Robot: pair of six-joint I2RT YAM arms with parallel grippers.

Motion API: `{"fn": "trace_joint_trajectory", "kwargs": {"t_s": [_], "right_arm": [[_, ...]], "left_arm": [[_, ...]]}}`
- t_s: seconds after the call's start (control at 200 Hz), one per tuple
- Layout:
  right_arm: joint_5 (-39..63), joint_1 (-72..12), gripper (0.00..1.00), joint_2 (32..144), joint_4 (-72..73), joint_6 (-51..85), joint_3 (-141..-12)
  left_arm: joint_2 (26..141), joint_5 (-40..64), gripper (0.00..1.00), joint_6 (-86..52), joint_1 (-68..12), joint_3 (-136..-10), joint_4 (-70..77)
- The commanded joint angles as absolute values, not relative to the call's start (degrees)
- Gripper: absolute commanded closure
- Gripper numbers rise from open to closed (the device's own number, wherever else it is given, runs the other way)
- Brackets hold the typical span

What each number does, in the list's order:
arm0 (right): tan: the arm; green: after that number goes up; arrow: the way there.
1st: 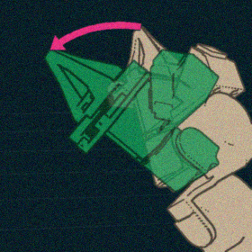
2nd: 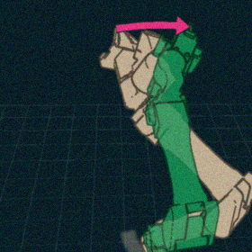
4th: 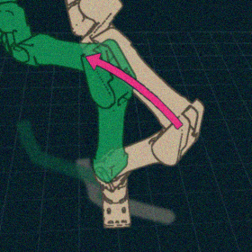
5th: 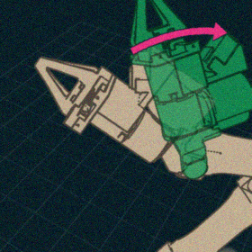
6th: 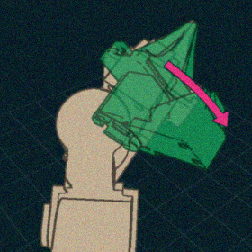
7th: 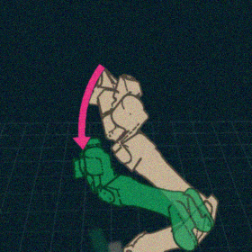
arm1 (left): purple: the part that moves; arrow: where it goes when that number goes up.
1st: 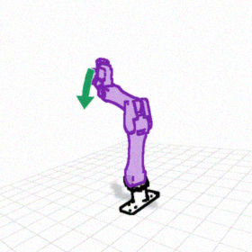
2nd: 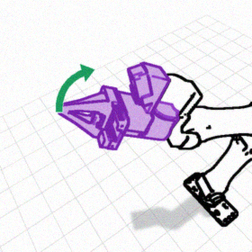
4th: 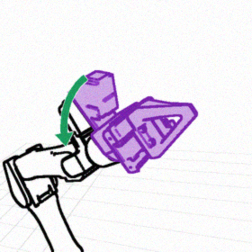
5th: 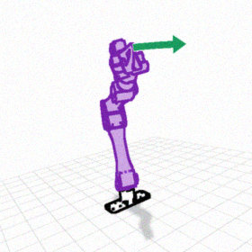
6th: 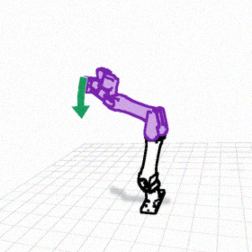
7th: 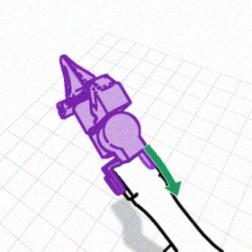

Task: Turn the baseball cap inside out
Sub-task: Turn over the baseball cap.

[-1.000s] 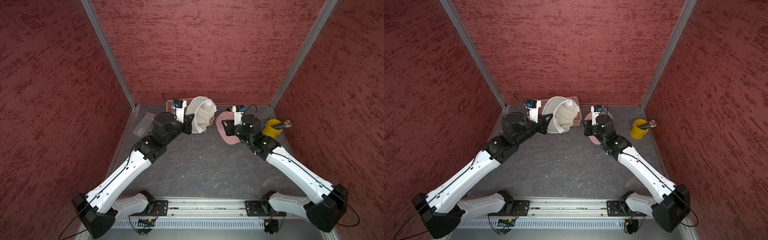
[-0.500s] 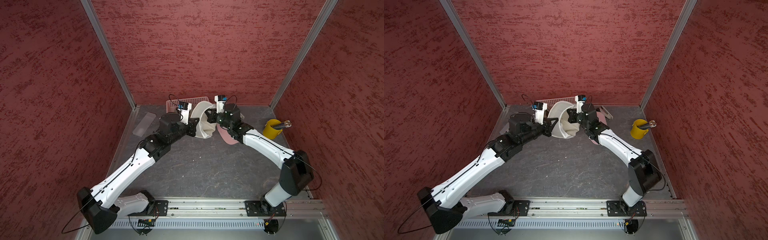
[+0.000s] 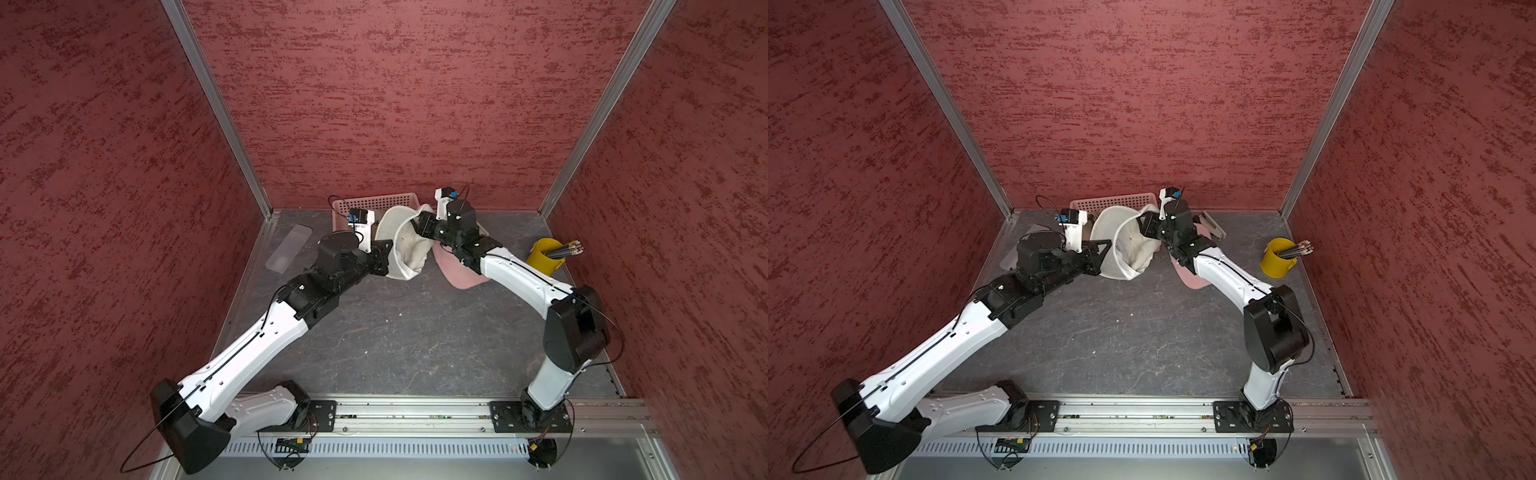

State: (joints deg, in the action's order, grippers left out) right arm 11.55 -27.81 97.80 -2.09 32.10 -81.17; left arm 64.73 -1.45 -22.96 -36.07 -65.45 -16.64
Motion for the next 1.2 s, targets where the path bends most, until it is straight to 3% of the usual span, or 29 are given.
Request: {"fn": "trace_joint_trajectory", "kwargs": {"t_s": [0.0,0.185,0.341,0.491,0.656,0.781,0.967,1.192], "right_arm": [[20.05,-27.85,0.45,89.74,-12.68,23.06,-79.01],[22.07,-27.04,0.38,79.64,-18.62,20.08,-72.66],[27.57,-19.88,0.33,75.60,-13.99,21.86,-63.10],[34.14,-14.33,0.29,76.79,-0.59,32.52,-53.87],[36.44,-14.94,0.27,79.42,20.95,49.29,-47.97],[26.67,-19.75,0.25,77.00,20.40,45.67,-48.35],[6.49,-32.13,0.25,74.94,8.62,22.83,-54.36],[-11.61,-43.67,0.24,80.02,20.03,7.73,-53.49]], "left_arm": [[63.39,0.44,1.00,-25.46,-32.73,-65.13,-14.71],[64.16,3.60,1.00,-24.86,-30.40,-67.42,-15.69],[63.66,7.32,1.00,-27.92,-27.20,-69.48,-17.97],[62.03,10.02,1.00,-35.15,-23.81,-67.91,-13.64],[62.36,10.53,1.00,-40.69,-22.95,-67.05,-8.28],[62.73,2.94,1.00,-45.80,-23.79,-68.42,-12.06],[65.49,-4.59,1.00,-54.05,-24.50,-71.63,-19.65],[66.97,-9.57,1.00,-60.10,-27.04,-71.45,-19.60]]}}
